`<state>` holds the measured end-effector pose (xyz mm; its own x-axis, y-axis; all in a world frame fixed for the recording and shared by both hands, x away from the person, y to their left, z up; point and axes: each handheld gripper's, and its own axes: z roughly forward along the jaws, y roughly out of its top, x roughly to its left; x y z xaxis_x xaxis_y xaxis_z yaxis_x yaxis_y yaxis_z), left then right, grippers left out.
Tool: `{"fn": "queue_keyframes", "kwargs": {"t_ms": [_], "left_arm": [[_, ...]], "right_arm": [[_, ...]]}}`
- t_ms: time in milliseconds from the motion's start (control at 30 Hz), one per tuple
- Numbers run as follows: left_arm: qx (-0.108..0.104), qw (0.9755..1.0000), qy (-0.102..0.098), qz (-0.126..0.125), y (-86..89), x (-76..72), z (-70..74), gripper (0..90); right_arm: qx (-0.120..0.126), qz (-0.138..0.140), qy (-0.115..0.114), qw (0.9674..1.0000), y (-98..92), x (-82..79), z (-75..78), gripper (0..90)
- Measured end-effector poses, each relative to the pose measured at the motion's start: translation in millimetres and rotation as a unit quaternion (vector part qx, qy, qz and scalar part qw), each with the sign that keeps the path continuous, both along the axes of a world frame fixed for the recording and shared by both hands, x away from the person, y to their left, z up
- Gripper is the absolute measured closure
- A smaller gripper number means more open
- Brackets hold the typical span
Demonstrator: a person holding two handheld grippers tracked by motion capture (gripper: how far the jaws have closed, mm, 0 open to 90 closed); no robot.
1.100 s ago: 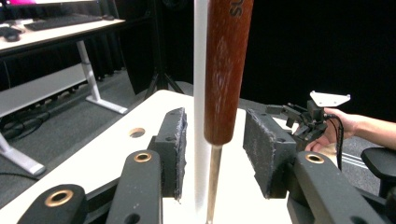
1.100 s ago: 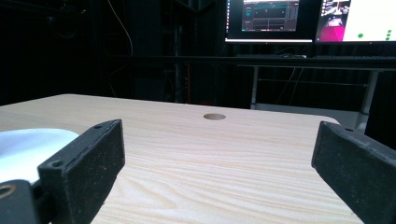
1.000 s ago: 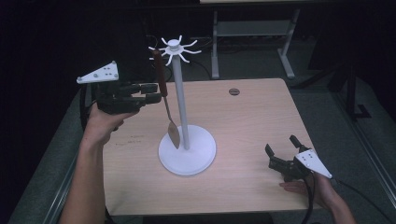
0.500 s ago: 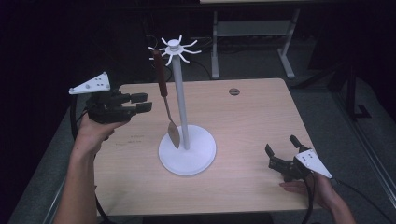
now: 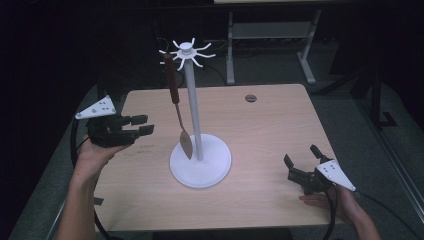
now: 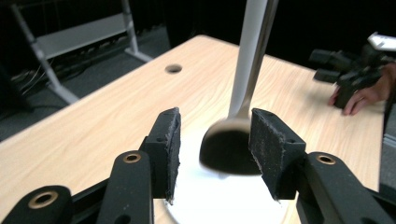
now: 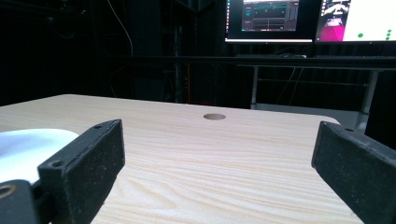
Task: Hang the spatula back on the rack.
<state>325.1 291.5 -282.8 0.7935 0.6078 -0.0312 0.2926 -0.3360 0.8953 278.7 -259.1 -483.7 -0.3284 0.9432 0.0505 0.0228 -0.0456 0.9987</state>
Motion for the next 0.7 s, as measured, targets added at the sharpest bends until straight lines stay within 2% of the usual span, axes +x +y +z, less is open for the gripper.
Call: {"fn": "queue_keyframes", "kwargs": {"t_ms": [433,633,700], "left_arm": [[0.029,0.9984,0.027,0.041,9.2,-11.0,-41.9,48.6],[0.048,0.9961,0.041,0.062,14.3,-15.6,-64.9,46.5],[0.046,0.9953,0.045,0.072,16.2,-17.8,-73.1,46.0]], "right_arm": [[0.000,0.004,0.001,1.0000,-0.4,0.0,0.0,2.0],[-0.001,0.007,0.000,1.0000,-0.5,0.1,0.0,2.0],[0.000,0.007,0.001,1.0000,-0.6,0.1,0.0,2.0]]}}
